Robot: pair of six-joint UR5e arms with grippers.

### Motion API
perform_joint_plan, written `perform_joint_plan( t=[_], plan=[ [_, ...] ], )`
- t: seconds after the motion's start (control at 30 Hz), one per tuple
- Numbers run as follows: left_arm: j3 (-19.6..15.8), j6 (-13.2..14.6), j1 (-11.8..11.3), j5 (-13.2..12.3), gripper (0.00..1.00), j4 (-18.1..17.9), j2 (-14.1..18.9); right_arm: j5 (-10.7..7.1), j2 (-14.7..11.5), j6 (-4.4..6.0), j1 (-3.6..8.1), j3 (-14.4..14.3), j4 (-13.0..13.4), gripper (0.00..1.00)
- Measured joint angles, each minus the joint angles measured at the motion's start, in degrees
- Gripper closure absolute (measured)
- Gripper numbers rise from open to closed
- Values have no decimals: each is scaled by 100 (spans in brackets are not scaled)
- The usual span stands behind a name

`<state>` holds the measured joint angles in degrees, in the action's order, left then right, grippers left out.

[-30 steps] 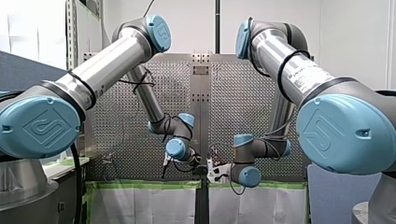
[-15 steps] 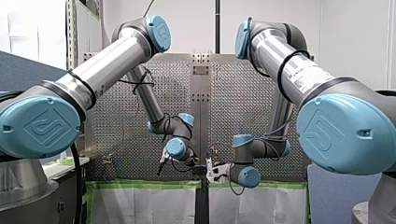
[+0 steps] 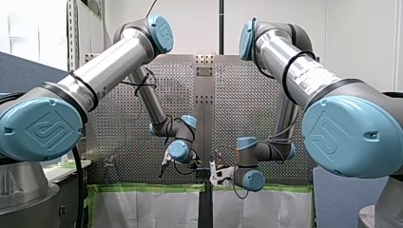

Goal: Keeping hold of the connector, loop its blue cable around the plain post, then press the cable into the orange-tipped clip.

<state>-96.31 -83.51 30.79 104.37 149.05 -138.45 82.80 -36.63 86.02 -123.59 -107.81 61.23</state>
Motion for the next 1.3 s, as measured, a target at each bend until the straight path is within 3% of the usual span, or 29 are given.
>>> perform_joint_plan(
  t=[0.23,0.27,0.37,0.63,0.83,1.07,1.3],
  plan=[
    [0,-79,-36,121,16,236,0,81,8,54,42,1,32,100],
    [0,-104,-38,128,8,286,0,109,8,60,50,1,34,100],
    [-1,-185,-31,144,0,453,3,182,14,71,70,7,43,100],
    [1,-235,-26,172,0,857,20,218,20,73,100,16,48,100],
    [10,-294,25,234,0,1224,249,239,25,43,119,25,55,100],
    [202,-611,74,577,0,1630,643,278,34,15,159,41,109,100],
    [577,-503,110,968,0,2025,1036,268,76,-13,174,101,173,100]
  ],
)
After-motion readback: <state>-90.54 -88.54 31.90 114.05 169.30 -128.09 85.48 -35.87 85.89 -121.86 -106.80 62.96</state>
